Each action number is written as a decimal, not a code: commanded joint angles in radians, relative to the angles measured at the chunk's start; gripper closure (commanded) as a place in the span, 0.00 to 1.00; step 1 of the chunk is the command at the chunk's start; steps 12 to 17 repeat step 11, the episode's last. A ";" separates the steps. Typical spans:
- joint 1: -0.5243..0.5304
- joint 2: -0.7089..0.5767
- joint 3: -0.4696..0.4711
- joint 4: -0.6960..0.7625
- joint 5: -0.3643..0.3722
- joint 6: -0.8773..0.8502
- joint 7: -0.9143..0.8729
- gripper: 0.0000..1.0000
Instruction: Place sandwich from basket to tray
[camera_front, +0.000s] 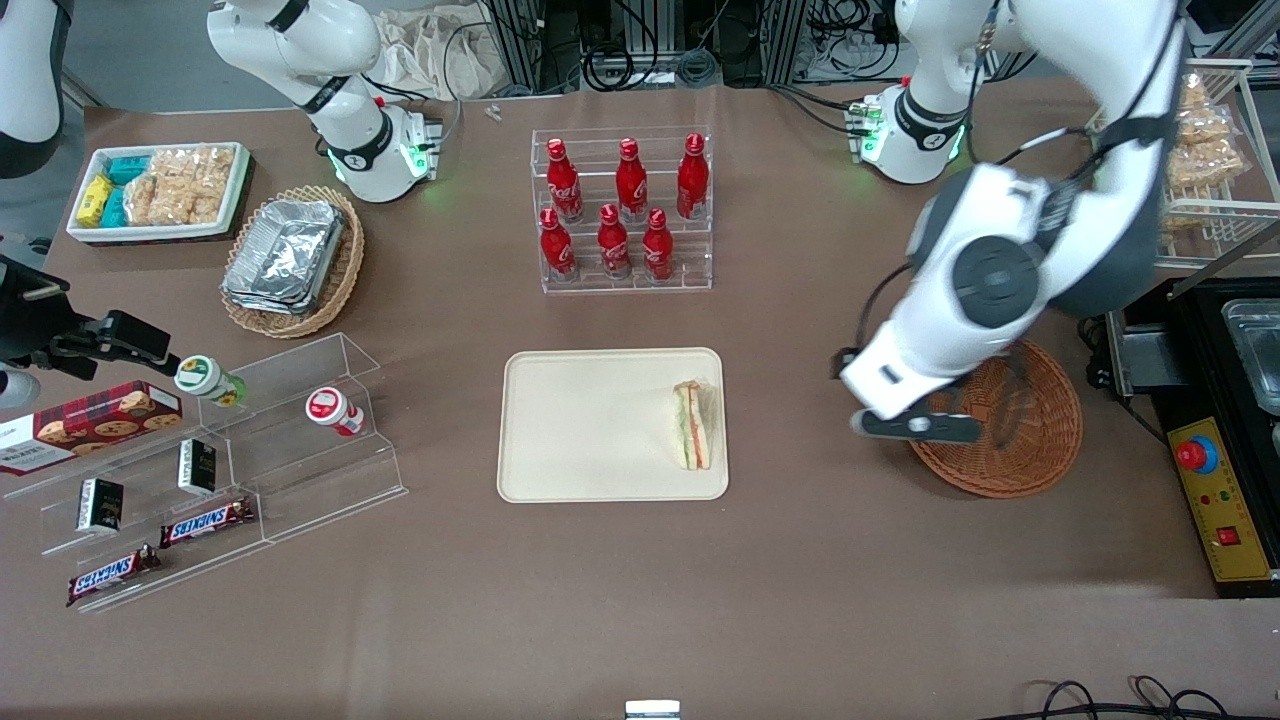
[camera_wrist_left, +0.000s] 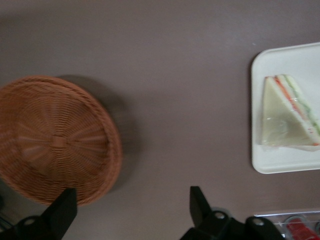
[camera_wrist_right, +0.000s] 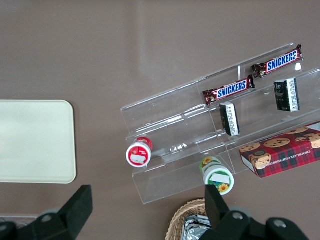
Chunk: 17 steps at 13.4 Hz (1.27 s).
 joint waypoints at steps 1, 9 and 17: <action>0.103 -0.108 -0.011 -0.038 0.013 -0.050 0.081 0.00; 0.298 -0.165 -0.003 0.070 0.005 -0.179 0.173 0.00; 0.299 -0.165 -0.003 0.074 0.005 -0.182 0.167 0.00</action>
